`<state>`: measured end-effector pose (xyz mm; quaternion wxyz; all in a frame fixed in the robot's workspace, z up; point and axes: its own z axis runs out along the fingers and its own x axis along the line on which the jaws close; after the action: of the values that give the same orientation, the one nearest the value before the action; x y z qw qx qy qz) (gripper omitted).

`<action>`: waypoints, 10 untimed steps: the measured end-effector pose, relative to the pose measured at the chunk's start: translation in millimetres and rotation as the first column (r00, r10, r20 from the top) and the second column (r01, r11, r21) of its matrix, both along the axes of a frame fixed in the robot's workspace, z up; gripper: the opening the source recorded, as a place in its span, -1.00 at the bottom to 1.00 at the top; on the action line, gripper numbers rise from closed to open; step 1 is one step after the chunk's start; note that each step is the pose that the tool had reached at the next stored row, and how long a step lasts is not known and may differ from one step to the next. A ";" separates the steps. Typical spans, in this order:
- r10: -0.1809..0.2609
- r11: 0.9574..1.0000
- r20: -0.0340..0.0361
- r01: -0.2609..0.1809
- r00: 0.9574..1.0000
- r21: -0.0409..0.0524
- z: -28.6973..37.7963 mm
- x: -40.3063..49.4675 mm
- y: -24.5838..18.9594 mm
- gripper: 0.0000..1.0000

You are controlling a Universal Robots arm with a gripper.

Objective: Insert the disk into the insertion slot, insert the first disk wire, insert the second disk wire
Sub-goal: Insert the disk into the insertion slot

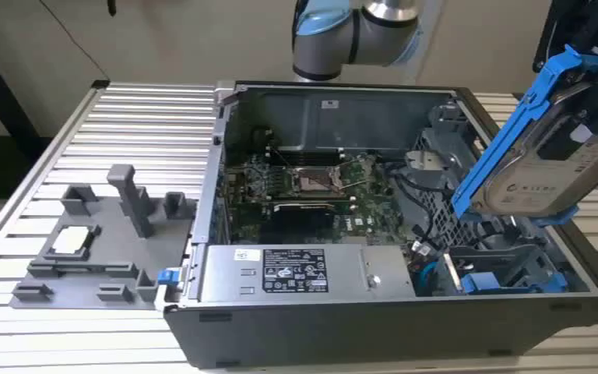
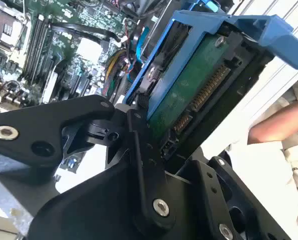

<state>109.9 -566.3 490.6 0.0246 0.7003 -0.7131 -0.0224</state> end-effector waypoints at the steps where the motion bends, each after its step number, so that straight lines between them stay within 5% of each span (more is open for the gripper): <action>1: 0.000 1.000 0.000 0.000 1.000 0.000 0.0 0.0 0.0 -0.35; 10: 0.000 1.000 -0.002 0.000 1.000 0.000 0.0 0.0 0.0 -0.35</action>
<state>109.9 -566.3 490.5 0.0253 0.7002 -0.7131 -0.0231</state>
